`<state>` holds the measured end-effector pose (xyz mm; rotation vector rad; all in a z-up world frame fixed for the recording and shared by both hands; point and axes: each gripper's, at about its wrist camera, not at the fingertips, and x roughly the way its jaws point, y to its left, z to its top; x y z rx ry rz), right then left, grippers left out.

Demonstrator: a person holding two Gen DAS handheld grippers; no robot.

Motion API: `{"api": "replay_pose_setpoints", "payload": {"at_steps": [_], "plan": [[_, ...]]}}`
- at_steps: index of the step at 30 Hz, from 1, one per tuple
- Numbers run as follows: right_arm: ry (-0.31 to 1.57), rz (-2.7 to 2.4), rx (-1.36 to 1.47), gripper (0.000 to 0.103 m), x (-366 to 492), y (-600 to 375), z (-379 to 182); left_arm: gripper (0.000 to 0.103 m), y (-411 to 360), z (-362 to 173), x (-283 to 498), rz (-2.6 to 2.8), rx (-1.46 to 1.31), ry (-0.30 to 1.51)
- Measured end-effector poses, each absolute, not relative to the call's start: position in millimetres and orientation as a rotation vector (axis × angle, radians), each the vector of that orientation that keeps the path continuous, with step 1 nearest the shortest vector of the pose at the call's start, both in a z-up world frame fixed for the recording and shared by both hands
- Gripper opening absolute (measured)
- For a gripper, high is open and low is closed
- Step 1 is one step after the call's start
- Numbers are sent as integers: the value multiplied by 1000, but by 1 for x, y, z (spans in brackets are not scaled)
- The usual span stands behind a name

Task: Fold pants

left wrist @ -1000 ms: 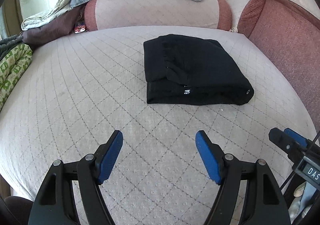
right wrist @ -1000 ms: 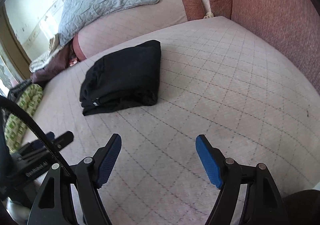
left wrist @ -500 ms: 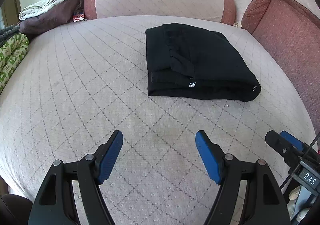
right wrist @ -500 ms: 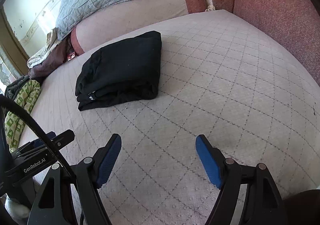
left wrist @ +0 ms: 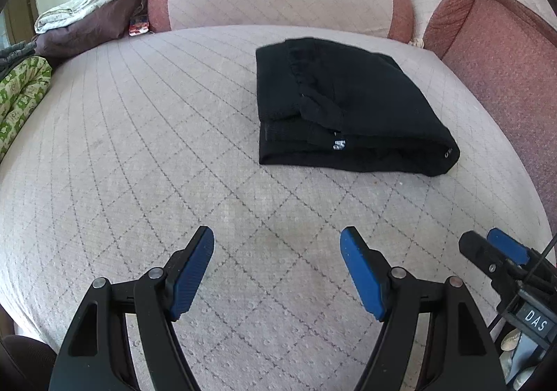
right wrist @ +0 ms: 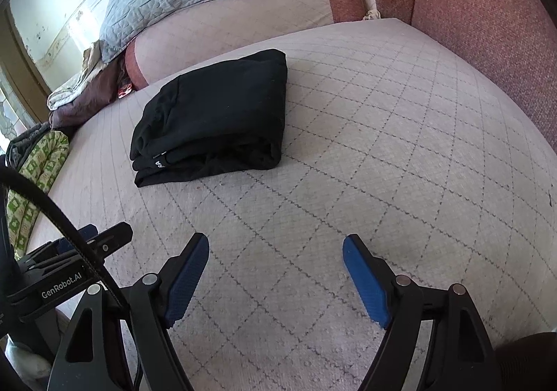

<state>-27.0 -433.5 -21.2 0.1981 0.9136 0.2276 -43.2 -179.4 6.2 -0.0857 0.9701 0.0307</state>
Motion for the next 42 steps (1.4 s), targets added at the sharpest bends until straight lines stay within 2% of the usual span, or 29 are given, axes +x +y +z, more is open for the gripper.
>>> {"api": "replay_pose_setpoints", "payload": {"at_steps": [8, 18, 24, 27, 32, 42], "plan": [[904, 229, 166, 84, -28, -428, -21, 78, -166, 21, -47, 69, -135, 882], [856, 254, 182, 84, 6, -435, 12, 79, -114, 55, 48, -34, -326, 897], [849, 254, 213, 84, 12, -434, 2, 79, -128, 60, 142, -85, -372, 961], [894, 247, 208, 84, 12, -434, -9, 79, -135, 36, 175, -39, -368, 1058], [891, 253, 231, 85, 13, -438, -9, 79, -159, -3, 200, 32, -151, 1185], [910, 272, 340, 86, 15, -450, -12, 79, -192, 49, 221, -95, -219, 1130]]}}
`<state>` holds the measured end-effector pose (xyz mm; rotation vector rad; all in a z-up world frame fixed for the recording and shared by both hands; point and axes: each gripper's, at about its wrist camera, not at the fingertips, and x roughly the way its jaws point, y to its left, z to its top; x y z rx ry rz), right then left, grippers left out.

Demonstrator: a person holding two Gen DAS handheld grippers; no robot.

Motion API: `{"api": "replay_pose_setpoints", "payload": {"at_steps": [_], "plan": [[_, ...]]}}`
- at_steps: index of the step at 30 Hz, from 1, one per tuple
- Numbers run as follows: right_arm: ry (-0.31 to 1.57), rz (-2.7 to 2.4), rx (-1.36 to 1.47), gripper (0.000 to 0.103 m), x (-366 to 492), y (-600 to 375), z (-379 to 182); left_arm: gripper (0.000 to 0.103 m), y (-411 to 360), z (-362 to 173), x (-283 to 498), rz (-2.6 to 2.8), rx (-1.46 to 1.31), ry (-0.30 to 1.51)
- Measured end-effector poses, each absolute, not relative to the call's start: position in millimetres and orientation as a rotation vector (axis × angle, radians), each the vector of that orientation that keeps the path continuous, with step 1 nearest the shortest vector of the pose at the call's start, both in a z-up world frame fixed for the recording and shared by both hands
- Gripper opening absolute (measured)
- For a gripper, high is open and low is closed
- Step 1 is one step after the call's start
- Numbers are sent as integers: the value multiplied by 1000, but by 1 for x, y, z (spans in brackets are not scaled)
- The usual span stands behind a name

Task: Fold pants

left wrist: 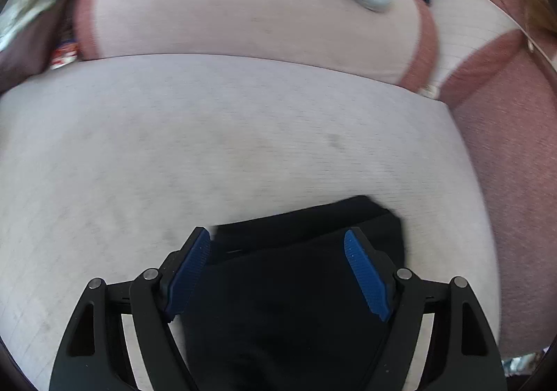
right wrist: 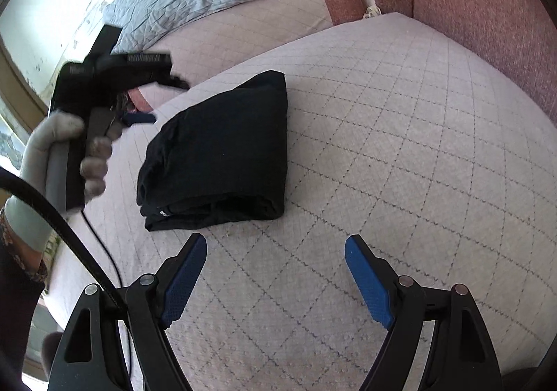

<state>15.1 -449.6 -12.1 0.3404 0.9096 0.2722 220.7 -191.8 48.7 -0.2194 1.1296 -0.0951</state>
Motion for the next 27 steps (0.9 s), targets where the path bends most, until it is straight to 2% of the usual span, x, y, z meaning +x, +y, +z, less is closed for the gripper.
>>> {"api": "replay_pose_setpoints", "payload": {"at_steps": [4, 9, 13, 15, 20, 21, 23, 27], "plan": [[928, 278, 371, 86, 19, -452, -16, 79, -247, 31, 247, -116, -79, 1189], [942, 281, 409, 86, 24, -461, -19, 79, -274, -6, 265, -71, 25, 1289], [917, 279, 419, 86, 26, -466, -13, 79, -258, 14, 253, -69, -79, 1243], [904, 280, 413, 87, 24, -465, -11, 79, -244, 37, 232, -78, -125, 1173], [886, 281, 398, 87, 16, -461, -6, 79, -198, 107, 125, 1, -62, 846], [883, 282, 395, 87, 15, -460, -6, 82, -189, 118, 98, 34, -51, 784], [871, 275, 384, 87, 9, -457, -4, 103, -167, 136, 41, 121, -51, 666], [834, 265, 343, 87, -7, -446, 3, 103, -137, 146, -47, 257, -120, 493]]}}
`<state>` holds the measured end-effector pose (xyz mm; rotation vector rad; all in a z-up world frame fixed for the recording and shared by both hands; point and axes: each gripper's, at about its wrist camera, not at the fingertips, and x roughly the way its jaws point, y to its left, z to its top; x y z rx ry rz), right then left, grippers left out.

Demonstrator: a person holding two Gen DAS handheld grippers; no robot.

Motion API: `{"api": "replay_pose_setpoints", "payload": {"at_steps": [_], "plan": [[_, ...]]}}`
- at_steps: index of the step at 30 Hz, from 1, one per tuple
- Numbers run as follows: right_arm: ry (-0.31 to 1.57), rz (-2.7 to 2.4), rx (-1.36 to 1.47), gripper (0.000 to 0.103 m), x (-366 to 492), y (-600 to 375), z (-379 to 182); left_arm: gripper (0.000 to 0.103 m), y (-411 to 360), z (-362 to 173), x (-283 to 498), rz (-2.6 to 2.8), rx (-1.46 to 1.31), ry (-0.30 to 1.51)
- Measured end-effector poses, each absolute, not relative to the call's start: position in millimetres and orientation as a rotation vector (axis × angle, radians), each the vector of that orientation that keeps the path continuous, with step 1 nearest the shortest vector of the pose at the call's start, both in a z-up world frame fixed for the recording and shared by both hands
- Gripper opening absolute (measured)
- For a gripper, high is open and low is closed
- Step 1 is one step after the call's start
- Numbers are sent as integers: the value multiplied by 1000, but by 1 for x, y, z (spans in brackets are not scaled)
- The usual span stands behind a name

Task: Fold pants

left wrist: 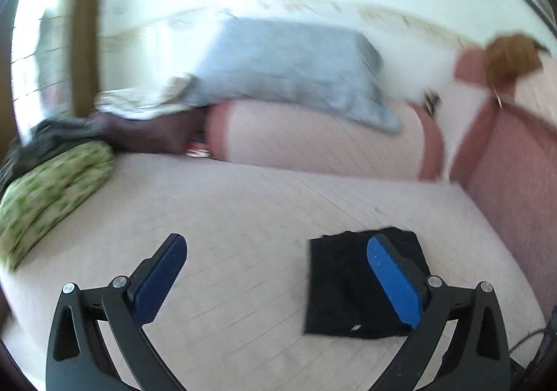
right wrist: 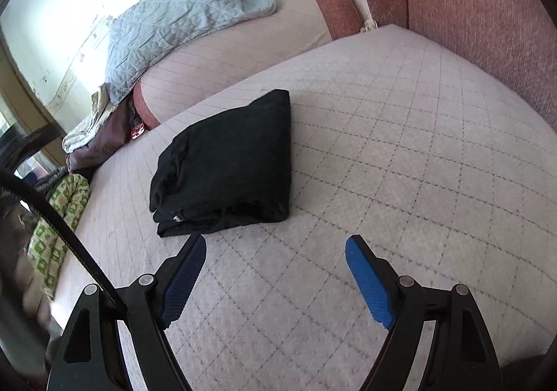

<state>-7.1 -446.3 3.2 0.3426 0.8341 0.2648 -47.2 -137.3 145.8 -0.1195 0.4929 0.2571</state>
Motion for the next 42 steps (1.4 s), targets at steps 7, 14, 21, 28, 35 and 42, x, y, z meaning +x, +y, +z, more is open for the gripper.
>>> {"api": "replay_pose_setpoints", "payload": {"at_steps": [7, 14, 21, 28, 35, 42], "plan": [[749, 271, 167, 88, -48, -417, 16, 103, -129, 104, -79, 308, -105, 591], [787, 254, 137, 88, -60, -409, 1, 103, -142, 56, -72, 275, -8, 731], [799, 222, 96, 88, -55, -403, -6, 103, -161, 46, -72, 199, -14, 770], [806, 145, 47, 90, -50, -404, -10, 103, -174, 34, -69, 142, -7, 819], [838, 155, 62, 90, -45, -405, -15, 103, -170, 22, -61, 112, -64, 887], [847, 163, 64, 91, -43, -402, -18, 103, -163, 13, -56, 105, -118, 938]]}}
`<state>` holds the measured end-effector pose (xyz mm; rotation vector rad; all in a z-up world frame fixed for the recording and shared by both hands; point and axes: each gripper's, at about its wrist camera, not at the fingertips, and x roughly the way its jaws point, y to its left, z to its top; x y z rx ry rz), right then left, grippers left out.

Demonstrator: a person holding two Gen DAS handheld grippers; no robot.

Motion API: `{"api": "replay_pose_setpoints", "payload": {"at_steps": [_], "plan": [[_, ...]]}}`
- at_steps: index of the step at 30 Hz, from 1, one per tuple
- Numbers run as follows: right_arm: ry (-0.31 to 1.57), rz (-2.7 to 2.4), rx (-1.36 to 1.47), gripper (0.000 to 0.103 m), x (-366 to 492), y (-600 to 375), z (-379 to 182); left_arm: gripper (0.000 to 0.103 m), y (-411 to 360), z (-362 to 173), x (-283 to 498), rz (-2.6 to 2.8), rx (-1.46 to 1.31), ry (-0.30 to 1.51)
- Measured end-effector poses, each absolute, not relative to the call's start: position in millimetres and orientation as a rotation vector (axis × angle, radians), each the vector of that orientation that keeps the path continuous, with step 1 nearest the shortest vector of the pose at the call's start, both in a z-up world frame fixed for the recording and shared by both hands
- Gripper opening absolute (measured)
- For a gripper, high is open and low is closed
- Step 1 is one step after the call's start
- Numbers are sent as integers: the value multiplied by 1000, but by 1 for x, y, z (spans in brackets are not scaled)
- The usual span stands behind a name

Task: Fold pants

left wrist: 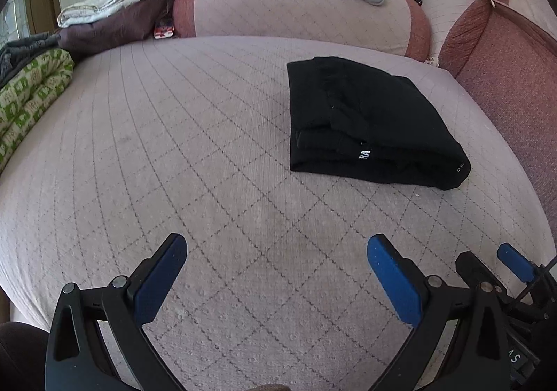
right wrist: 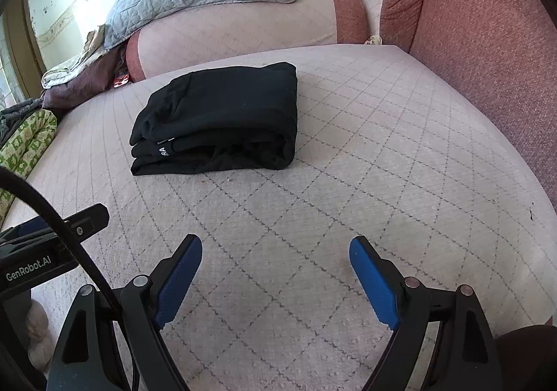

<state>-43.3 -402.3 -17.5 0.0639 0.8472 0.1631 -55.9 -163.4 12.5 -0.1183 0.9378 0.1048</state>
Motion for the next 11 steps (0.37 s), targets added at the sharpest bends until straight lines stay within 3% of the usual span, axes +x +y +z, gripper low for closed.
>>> {"api": "replay_pose_setpoints", "payload": {"at_steps": [11], "plan": [[841, 184, 39, 91, -45, -394, -19, 103, -162, 7, -56, 102, -118, 952]]}}
